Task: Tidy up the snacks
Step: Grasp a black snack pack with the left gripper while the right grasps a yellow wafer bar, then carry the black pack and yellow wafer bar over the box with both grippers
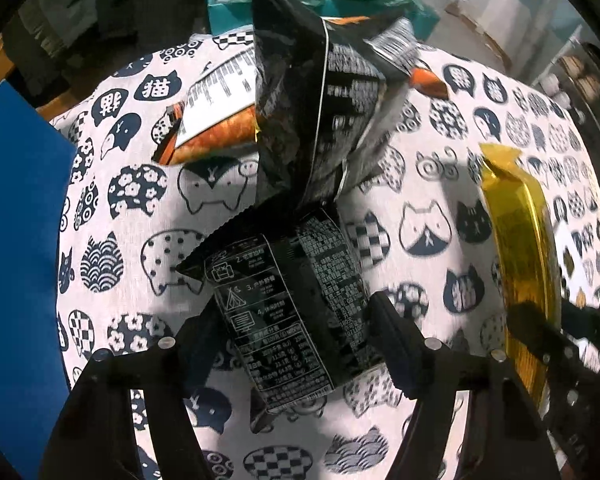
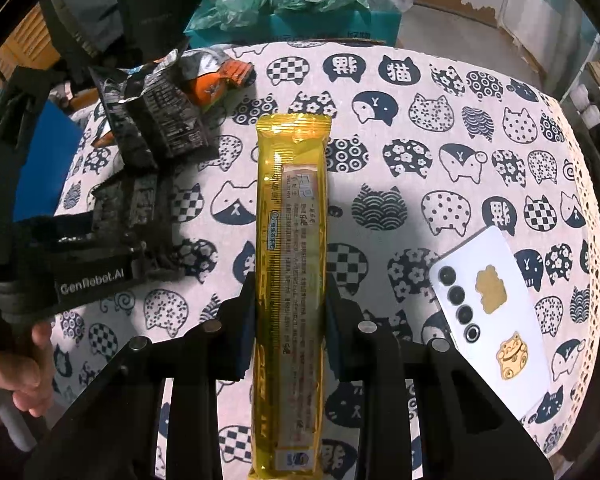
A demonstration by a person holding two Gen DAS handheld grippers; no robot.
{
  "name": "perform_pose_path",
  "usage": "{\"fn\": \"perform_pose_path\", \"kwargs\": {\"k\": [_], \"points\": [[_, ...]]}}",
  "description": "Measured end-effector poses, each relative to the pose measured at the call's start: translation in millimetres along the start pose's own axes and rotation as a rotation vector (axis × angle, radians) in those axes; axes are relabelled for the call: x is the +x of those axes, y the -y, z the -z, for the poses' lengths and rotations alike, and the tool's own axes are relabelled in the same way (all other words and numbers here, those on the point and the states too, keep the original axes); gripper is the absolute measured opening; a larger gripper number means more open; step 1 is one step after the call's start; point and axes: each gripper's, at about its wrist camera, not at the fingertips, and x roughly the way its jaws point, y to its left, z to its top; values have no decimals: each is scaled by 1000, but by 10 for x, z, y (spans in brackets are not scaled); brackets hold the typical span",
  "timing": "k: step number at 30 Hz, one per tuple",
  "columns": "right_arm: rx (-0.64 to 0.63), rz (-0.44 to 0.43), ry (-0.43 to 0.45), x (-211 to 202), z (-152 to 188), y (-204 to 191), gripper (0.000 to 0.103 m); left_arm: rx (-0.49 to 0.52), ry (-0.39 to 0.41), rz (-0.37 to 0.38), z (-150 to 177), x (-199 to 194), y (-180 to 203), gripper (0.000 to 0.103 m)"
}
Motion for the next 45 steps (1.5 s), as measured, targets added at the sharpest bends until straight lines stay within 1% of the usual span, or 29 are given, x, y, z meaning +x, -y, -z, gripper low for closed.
{"fn": "perform_pose_path", "kwargs": {"k": [6,9,11,16,17,21,22,23,24,25,31,38,40,45], "points": [[11,-12,-4,-135,47,-137,28,58,-9,7,263,-107,-90,72],[10,-17,1,-234,73,-191,28,102,3,5,430,-245,-131,71],[1,-13,8,-300,93,-265,28,123,14,3,485,-361,-167,71],[-10,-8,13,-416,124,-380,28,170,61,0,602,-680,-325,71],[-10,-13,12,-449,134,-407,28,180,70,-4,564,-746,-329,71],[-12,-27,17,-517,132,-529,28,228,119,-28,706,-977,-427,71],[-14,-27,18,-546,148,-560,28,237,127,-32,639,-1010,-446,71],[-18,-30,21,-584,159,-597,28,247,146,-34,680,-1080,-481,71],[-20,-34,25,-614,171,-630,28,253,158,-38,711,-1128,-509,71],[-24,-40,29,-652,177,-674,28,257,164,-40,626,-1115,-536,71],[-42,-59,46,-812,178,-874,28,282,227,-35,798,-1324,-657,71],[-64,-94,73,-958,124,-1096,28,303,278,-28,894,-1540,-759,71],[-75,-102,83,-990,102,-1146,28,299,292,-15,907,-1615,-797,71],[-93,-113,100,-1058,63,-1267,28,285,321,-16,908,-1745,-906,71]]}}
